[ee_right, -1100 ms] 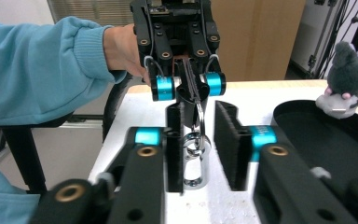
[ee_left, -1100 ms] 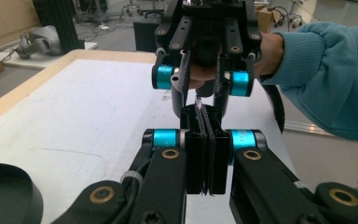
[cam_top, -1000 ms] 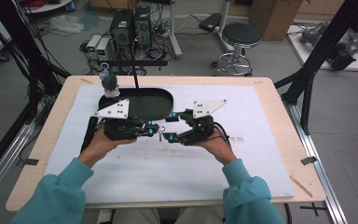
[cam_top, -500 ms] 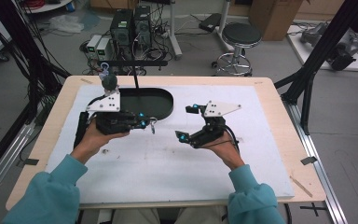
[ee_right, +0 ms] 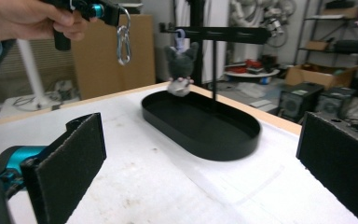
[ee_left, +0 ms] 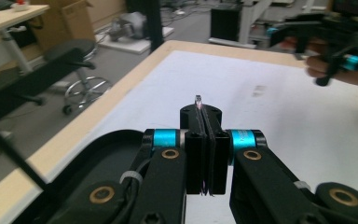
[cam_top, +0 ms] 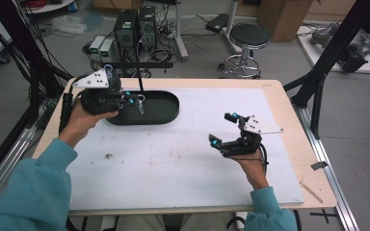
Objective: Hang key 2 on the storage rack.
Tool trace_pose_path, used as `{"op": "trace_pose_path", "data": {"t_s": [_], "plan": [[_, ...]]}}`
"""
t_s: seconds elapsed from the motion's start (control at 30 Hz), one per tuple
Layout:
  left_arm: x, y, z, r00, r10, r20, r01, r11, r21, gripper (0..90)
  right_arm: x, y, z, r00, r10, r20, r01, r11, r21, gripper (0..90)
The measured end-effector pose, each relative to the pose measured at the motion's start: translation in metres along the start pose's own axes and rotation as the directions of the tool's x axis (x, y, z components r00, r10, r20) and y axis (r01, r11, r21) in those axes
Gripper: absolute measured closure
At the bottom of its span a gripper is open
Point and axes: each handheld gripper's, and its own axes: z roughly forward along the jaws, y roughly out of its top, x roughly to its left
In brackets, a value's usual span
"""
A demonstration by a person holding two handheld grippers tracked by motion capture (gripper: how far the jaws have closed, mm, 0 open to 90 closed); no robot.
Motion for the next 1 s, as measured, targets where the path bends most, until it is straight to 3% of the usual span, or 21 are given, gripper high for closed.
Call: {"op": "trace_pose_path", "data": {"t_s": [0.2, 0.4, 0.73, 1.0], "plan": [[0.022, 0.007, -0.003, 0.9974, -0.022, -0.068, 0.023, 0.9995, 0.022, 88.2, -0.005, -0.015, -0.022, 0.9968, 0.022, 0.077, -0.019, 0.999, -0.040, 0.5], [0.041, 0.012, -0.004, 0.9916, -0.038, -0.124, 0.045, 0.9977, 0.050, 88.1, -0.008, -0.025, -0.038, 0.9877, 0.017, 0.155, -0.007, 0.998, -0.066, 0.5], [0.065, 0.015, 0.003, 0.9837, -0.057, -0.171, 0.076, 0.9910, 0.110, 88.2, -0.013, -0.038, -0.055, 0.9744, 0.042, 0.221, -0.017, 0.994, -0.112, 0.5], [0.081, 0.017, 0.013, 0.9781, -0.058, -0.200, 0.091, 0.9828, 0.161, 88.1, -0.016, -0.049, -0.061, 0.9616, 0.056, 0.269, -0.028, 0.994, -0.108, 0.5]]}}
